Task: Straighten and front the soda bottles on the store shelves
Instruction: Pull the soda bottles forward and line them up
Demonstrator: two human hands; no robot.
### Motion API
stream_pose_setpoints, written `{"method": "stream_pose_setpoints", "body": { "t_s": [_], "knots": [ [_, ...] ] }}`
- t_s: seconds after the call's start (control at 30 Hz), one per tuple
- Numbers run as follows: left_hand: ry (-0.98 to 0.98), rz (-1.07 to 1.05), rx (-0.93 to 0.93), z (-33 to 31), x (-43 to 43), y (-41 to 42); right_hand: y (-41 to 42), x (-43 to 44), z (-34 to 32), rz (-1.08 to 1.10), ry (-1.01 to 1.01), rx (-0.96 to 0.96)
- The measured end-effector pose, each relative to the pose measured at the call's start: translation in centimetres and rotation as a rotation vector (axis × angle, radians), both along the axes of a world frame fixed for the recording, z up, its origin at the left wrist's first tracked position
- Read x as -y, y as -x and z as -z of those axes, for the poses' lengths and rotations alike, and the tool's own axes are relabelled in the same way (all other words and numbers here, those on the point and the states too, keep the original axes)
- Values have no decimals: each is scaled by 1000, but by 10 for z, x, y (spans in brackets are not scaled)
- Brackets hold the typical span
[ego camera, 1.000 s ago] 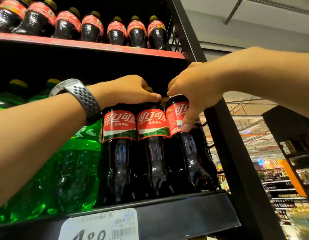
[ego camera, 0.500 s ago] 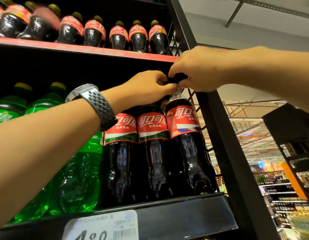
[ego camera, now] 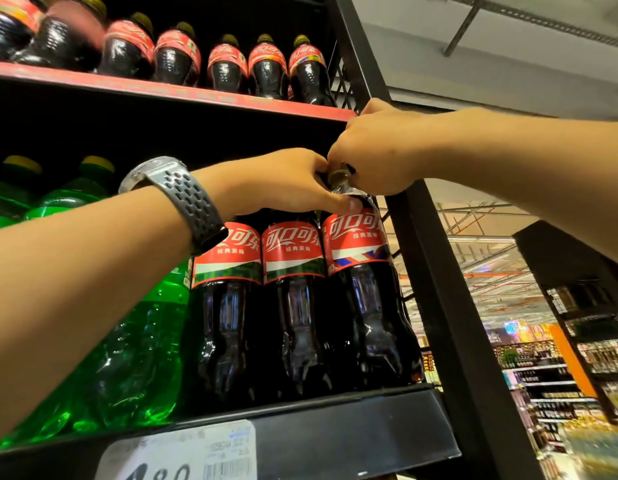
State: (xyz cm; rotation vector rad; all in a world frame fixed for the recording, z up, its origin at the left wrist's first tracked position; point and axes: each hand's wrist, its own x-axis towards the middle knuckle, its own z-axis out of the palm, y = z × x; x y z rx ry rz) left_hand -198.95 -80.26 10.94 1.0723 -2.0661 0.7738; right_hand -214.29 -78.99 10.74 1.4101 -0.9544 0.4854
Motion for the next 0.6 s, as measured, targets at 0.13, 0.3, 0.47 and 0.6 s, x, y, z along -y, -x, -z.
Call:
{"method": "stream_pose_setpoints", "body": {
  "t_s": [0.13,0.3,0.47,0.6],
  "knots": [
    [53,32,-46,4,5,5,0,0,1,-6,-5,12],
    [22,33,-48,5,3,5,1,-1,2,-4,2,13],
    [59,-4,-52,10,1,6,1,-2,4,12,2,-5],
    [259,-10,-65,26,3,4,2,-2,13,-5,50,-35]
  ]
}}
